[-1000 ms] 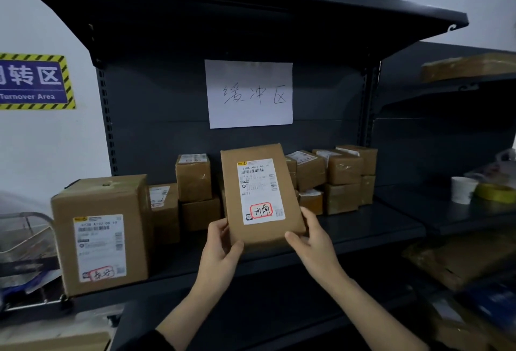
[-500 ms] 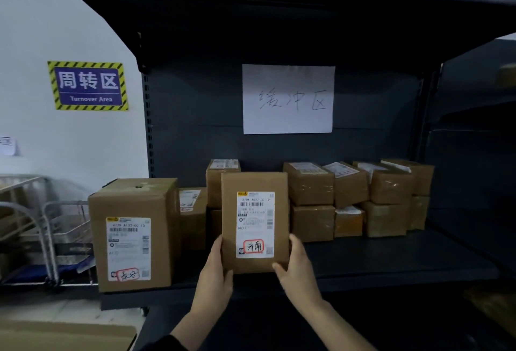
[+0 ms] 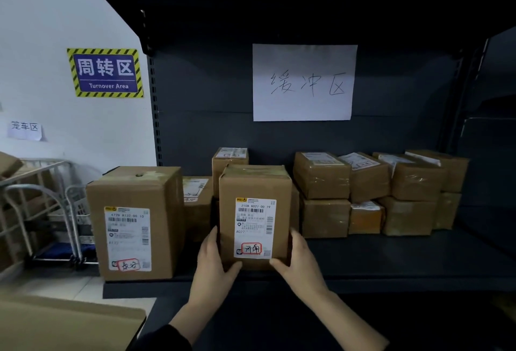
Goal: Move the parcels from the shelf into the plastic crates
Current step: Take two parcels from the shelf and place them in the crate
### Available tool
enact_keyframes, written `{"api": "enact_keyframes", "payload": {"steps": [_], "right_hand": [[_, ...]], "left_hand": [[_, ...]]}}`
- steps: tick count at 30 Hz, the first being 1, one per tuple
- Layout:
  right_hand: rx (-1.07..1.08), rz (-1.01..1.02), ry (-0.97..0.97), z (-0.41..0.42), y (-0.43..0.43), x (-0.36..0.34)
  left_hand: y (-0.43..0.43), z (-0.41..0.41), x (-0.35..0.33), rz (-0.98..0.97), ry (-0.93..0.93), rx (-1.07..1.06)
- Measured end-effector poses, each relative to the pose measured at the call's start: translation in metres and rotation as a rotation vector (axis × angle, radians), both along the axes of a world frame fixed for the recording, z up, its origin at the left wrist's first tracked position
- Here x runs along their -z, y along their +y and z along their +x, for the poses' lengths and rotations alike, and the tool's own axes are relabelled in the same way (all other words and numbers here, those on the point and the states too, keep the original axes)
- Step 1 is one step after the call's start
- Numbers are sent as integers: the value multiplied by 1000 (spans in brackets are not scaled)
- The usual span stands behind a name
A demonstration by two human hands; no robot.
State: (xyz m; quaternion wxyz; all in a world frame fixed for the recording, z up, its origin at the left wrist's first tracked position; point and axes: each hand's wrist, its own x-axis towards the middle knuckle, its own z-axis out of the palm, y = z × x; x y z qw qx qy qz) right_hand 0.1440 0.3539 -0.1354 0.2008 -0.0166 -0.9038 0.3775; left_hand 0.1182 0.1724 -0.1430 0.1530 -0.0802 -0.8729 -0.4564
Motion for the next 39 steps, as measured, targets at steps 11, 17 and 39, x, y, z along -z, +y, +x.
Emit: {"api": "enact_keyframes", "payload": {"steps": [11, 17, 39], "right_hand": [[3, 31, 41, 14, 37, -12], [68, 16, 99, 17, 88, -37], [-28, -173, 49, -78, 180, -100]], "left_hand": [[11, 38, -18, -178, 275, 50], [75, 49, -43, -151, 284, 311], [226, -79, -116, 470, -169, 210]]}}
